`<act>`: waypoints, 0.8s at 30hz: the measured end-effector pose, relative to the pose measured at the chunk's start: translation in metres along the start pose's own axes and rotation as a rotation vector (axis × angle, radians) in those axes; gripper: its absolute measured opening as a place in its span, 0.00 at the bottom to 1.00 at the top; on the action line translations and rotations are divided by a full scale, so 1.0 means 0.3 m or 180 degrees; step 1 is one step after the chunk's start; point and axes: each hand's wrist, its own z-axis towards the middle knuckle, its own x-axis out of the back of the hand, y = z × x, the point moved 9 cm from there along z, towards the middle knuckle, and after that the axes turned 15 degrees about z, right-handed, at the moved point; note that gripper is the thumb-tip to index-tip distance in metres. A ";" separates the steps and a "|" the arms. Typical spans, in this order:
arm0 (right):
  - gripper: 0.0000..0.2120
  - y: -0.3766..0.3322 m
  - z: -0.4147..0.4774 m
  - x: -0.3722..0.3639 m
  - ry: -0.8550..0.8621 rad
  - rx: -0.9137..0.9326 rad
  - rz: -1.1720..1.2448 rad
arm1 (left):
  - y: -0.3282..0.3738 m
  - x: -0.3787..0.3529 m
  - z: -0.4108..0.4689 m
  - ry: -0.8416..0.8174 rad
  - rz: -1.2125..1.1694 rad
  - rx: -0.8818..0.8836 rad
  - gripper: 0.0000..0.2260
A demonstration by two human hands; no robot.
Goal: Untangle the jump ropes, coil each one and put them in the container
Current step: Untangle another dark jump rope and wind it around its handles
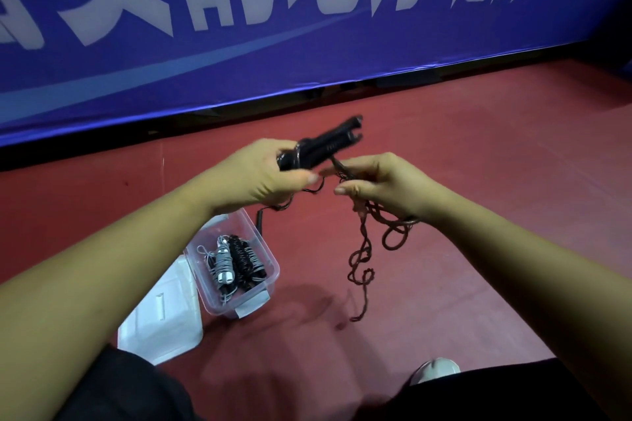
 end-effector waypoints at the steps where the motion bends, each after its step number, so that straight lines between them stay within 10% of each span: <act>1: 0.15 0.005 0.001 -0.010 -0.0030 -0.0058 -0.0058 | -0.010 0.007 0.009 0.0131 -0.0456 0.0059 0.08; 6: 0.05 0.038 -0.007 -0.013 0.0003 -0.0342 -0.0367 | -0.099 0.065 0.042 0.0567 -0.1046 0.0360 0.13; 24: 0.10 -0.078 -0.050 -0.067 -0.0111 -0.0613 0.0736 | -0.262 0.164 0.073 0.0970 0.2215 0.1214 0.07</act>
